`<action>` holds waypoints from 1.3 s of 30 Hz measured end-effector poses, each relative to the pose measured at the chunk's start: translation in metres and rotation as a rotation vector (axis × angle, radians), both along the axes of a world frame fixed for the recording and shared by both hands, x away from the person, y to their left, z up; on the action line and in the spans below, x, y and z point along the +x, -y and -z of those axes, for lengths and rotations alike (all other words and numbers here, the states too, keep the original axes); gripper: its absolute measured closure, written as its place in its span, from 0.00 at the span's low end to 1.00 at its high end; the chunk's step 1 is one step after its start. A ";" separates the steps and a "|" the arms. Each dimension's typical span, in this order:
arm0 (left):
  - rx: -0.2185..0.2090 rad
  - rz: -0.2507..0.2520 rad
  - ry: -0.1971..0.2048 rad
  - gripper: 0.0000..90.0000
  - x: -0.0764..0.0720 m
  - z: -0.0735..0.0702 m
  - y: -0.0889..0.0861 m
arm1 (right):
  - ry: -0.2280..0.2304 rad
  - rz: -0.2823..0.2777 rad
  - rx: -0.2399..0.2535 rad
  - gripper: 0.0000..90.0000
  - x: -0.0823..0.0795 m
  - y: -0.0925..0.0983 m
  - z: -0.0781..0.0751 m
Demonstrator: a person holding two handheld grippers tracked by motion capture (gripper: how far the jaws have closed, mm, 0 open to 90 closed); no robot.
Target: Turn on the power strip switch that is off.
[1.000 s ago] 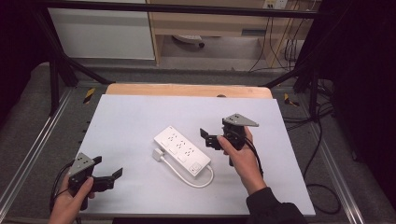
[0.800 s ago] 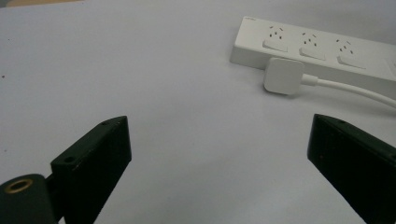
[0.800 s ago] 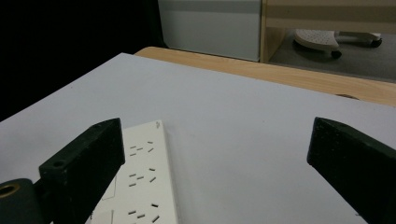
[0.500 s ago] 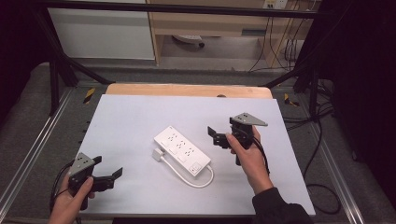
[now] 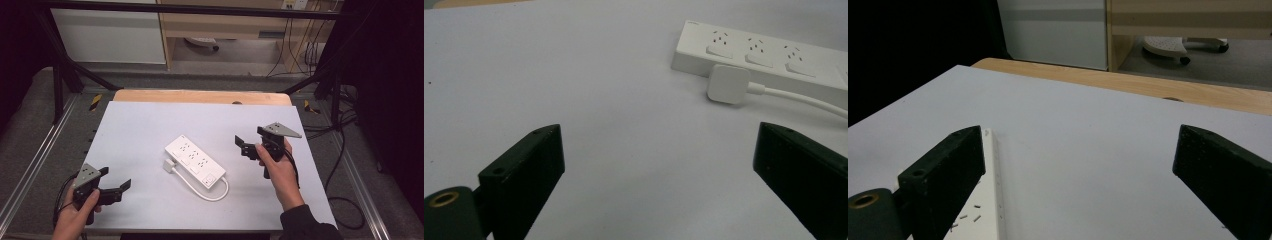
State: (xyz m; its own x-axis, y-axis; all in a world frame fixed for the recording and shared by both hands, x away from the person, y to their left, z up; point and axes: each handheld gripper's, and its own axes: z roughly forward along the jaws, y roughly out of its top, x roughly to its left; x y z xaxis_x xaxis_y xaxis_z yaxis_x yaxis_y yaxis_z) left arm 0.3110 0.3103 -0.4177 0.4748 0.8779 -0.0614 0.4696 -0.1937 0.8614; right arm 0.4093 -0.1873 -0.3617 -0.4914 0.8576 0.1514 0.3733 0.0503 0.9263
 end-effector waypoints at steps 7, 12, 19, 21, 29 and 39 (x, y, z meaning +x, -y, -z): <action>-0.001 -0.001 0.000 0.07 0.000 0.000 0.000 | 0.000 0.026 0.011 0.08 -0.003 0.015 0.002; -0.001 -0.002 0.000 0.07 0.000 0.000 0.000 | 0.005 0.045 0.018 0.07 -0.005 0.024 0.002; -0.007 -0.006 0.002 0.07 0.000 0.000 0.000 | 0.011 0.067 0.032 0.07 -0.011 0.037 0.004; -0.008 -0.004 0.001 0.07 0.000 0.000 -0.001 | 0.013 0.072 0.035 0.07 -0.013 0.041 0.005; -0.017 -0.022 0.002 0.07 0.001 0.000 -0.005 | 0.020 0.098 0.047 0.07 -0.023 0.058 0.010; -0.020 -0.026 -0.001 0.07 0.000 0.000 -0.004 | 0.027 0.121 0.037 0.07 -0.041 0.076 0.022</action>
